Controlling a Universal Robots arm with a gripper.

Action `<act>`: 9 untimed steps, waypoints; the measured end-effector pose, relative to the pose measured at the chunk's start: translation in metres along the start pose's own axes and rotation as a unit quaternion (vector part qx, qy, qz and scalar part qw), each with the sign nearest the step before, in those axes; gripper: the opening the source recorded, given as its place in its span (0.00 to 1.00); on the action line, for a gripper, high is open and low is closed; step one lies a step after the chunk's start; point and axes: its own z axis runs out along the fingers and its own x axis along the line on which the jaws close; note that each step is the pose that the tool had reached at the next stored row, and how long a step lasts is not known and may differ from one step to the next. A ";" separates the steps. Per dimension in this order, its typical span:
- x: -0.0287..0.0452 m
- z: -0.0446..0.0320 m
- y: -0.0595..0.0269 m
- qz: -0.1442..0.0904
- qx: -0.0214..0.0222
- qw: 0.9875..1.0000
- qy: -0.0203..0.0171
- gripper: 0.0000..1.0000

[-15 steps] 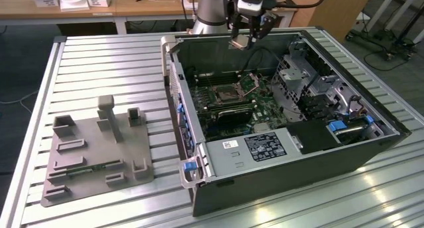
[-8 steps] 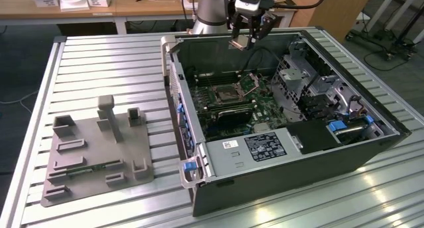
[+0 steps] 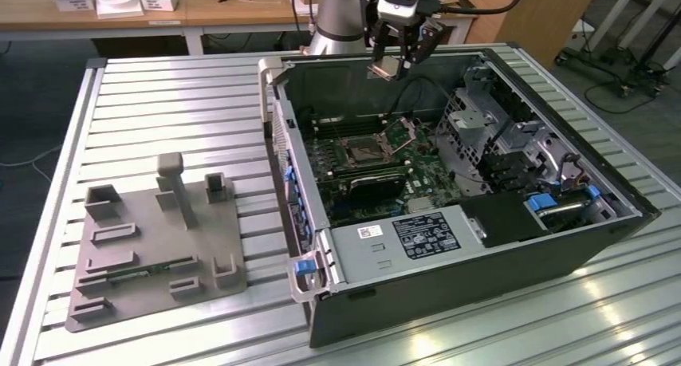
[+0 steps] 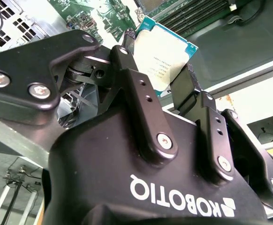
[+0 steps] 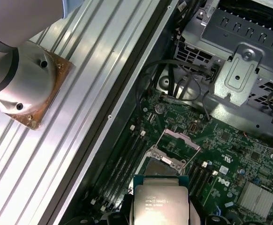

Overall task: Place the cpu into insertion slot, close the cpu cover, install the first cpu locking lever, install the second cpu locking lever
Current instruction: 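Place the cpu into insertion slot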

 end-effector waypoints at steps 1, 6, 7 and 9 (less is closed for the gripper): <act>0.0000 0.0000 0.0000 0.000 0.000 1.000 0.000 0.54; 0.0000 0.0000 0.0000 0.005 0.000 1.000 0.000 0.54; 0.0000 0.0001 0.0000 0.010 0.000 1.000 -0.001 0.54; 0.0000 0.0002 0.0000 0.023 0.000 1.000 -0.002 0.54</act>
